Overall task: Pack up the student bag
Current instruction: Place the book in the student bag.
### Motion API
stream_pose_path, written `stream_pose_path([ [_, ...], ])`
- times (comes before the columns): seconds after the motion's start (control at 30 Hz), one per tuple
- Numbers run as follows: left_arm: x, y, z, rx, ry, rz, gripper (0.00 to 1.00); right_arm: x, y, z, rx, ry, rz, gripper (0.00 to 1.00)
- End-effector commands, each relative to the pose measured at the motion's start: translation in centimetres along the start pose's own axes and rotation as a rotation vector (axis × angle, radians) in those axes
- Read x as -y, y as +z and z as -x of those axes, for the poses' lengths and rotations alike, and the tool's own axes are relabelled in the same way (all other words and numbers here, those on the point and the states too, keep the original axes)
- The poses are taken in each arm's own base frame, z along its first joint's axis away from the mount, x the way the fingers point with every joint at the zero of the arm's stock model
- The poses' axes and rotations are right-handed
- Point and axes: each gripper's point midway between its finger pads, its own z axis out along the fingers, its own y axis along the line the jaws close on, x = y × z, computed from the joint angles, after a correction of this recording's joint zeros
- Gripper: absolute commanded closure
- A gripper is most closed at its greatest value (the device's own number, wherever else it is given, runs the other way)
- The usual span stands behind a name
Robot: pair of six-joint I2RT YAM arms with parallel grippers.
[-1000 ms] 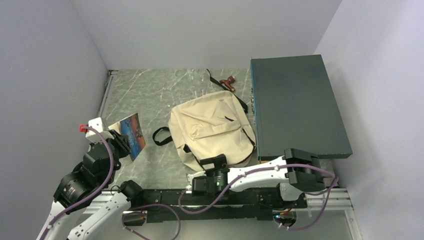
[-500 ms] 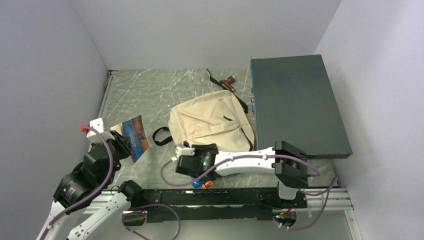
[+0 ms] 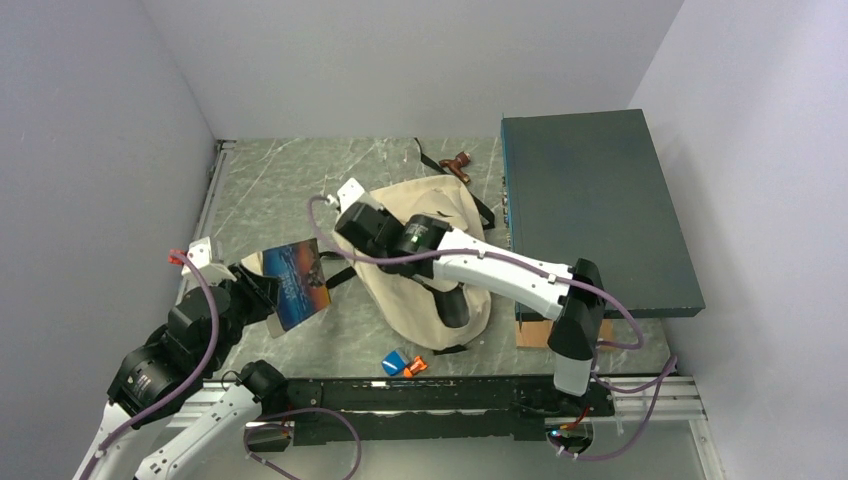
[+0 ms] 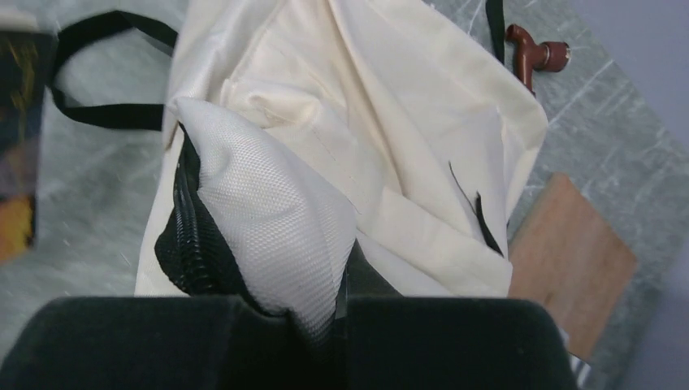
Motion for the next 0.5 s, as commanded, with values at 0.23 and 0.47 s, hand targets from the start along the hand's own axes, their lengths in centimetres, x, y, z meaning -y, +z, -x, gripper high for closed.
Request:
stream_pose_path([
  [0.23,9.6,-2.4,2.4,-0.019,-0.287,-0.441,1.00,2.0,0.9,10.6,0.205,0.356,0.068,1.00],
  [0.47,9.8,-1.6,3.9,0.099,-0.501,-0.497,1.00,1.3,0.4,10.7,0.209,0.404,0.156,1.00],
])
